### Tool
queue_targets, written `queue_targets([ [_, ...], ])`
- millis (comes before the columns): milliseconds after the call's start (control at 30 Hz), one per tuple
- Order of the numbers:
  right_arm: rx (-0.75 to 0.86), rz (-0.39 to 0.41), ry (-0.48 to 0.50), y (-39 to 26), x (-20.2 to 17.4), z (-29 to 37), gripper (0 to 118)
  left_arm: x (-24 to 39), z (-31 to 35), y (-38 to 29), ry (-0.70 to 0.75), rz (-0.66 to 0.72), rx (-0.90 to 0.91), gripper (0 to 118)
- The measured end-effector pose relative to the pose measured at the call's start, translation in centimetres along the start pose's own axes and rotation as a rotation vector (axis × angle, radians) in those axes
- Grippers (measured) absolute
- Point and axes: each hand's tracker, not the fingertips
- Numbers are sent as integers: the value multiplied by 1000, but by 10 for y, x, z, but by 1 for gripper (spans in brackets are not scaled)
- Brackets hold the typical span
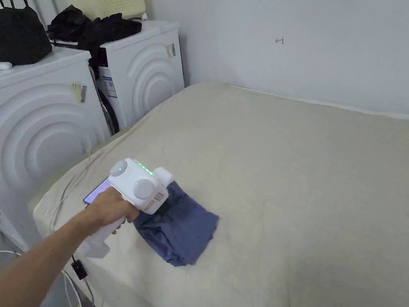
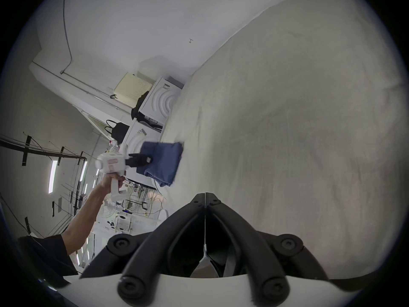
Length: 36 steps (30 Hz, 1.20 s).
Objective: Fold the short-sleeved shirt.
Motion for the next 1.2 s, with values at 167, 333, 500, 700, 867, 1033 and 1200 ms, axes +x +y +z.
queue_targets([
  [167, 3, -11, 29, 6, -1, 6, 1, -23, -50, -26, 74, 63, -40, 64],
  [333, 22, 131, -144, 17, -19, 20, 1, -24, -31, -36, 241, 109, 114, 117],
  [500, 221, 271, -316, 27, -67, 44, 1, -4, 84, -26, 172, 212, 392, 116],
  [700, 553, 638, -497, 28, -181, 98, 1, 83, 256, -31, 206, 361, 1016, 7],
  [867, 718, 778, -596, 22, -260, 142, 1, 149, 315, -31, 94, 327, 1156, 6],
  [1033, 855, 806, -683, 11, -309, 170, 1, 228, 371, -28, 34, 342, 1236, 6],
  [1200, 871, 812, -789, -29, -301, 169, 1, 273, 369, -54, -37, 345, 1218, 6],
])
